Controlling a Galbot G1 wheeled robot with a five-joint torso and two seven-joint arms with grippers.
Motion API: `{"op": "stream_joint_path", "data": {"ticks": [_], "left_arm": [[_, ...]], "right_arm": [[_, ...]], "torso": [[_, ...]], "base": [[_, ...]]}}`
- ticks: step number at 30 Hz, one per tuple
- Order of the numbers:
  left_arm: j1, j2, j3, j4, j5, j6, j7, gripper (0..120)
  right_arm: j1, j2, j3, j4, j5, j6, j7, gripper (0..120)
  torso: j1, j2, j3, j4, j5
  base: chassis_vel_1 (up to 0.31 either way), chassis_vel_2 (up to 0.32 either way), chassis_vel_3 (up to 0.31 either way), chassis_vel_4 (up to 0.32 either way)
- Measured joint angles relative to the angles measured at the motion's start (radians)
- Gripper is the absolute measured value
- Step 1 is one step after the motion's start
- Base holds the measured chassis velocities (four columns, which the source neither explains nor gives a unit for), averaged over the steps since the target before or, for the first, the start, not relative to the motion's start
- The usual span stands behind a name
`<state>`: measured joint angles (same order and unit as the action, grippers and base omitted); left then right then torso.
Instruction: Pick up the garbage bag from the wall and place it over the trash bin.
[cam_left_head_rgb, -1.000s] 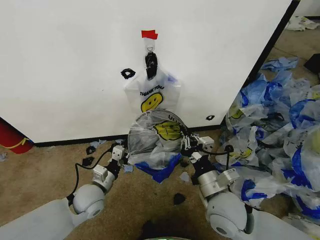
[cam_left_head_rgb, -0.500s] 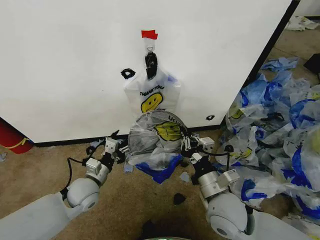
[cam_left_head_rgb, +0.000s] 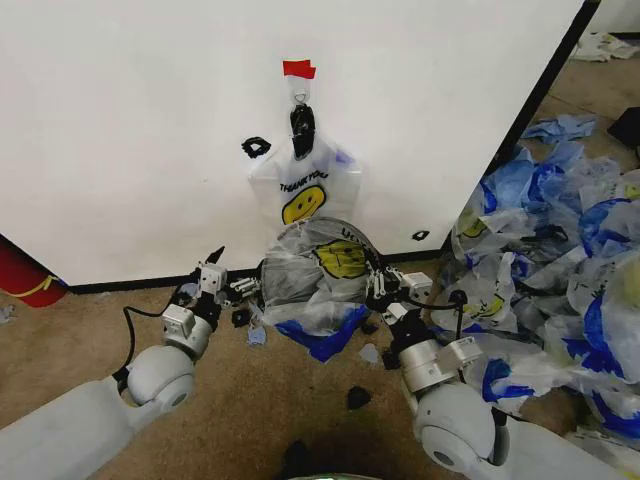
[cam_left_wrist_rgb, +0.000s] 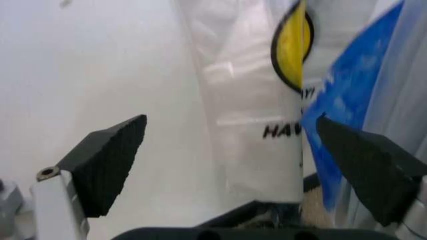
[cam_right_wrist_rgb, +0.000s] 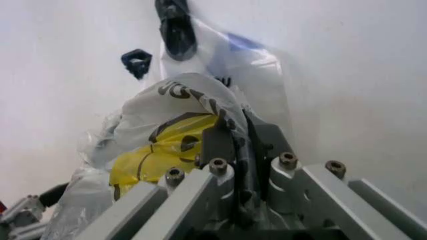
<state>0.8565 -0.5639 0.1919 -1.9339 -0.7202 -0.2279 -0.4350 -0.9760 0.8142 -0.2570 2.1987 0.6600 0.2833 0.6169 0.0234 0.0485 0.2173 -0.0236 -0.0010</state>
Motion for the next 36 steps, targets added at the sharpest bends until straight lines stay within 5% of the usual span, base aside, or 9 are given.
{"op": "stream_joint_path", "data": {"ticks": [14,21,28,36], "left_arm": [[0.034,0.004,-0.097,-0.073,-0.069,0.033,-0.034,100],[0.089,0.029,-0.166,-0.215,-0.204,0.089,-0.095,100],[0.105,0.063,-0.206,-0.463,-0.544,0.185,-0.265,99],[0.109,0.089,-0.226,-0.576,-0.805,0.256,-0.418,99]], "right_arm": [[-0.011,0.072,0.028,-0.030,0.124,0.036,0.019,1],[0.007,0.128,0.043,-0.044,0.207,0.069,0.016,1],[0.001,0.167,0.086,-0.047,0.231,0.084,0.026,1],[-0.006,0.181,0.102,-0.059,0.225,0.082,0.038,1]], "torso": [[0.000,0.000,0.000,0.0000,0.0000],[0.000,0.000,0.000,0.0001,-0.0001],[0.000,0.000,0.000,-0.0001,0.0001],[0.000,0.000,0.000,-0.0001,0.0001]], "base": [[0.000,0.000,0.000,0.000],[0.000,0.000,0.000,0.000],[0.000,0.000,0.000,0.000],[0.000,0.000,0.000,0.000]]}}
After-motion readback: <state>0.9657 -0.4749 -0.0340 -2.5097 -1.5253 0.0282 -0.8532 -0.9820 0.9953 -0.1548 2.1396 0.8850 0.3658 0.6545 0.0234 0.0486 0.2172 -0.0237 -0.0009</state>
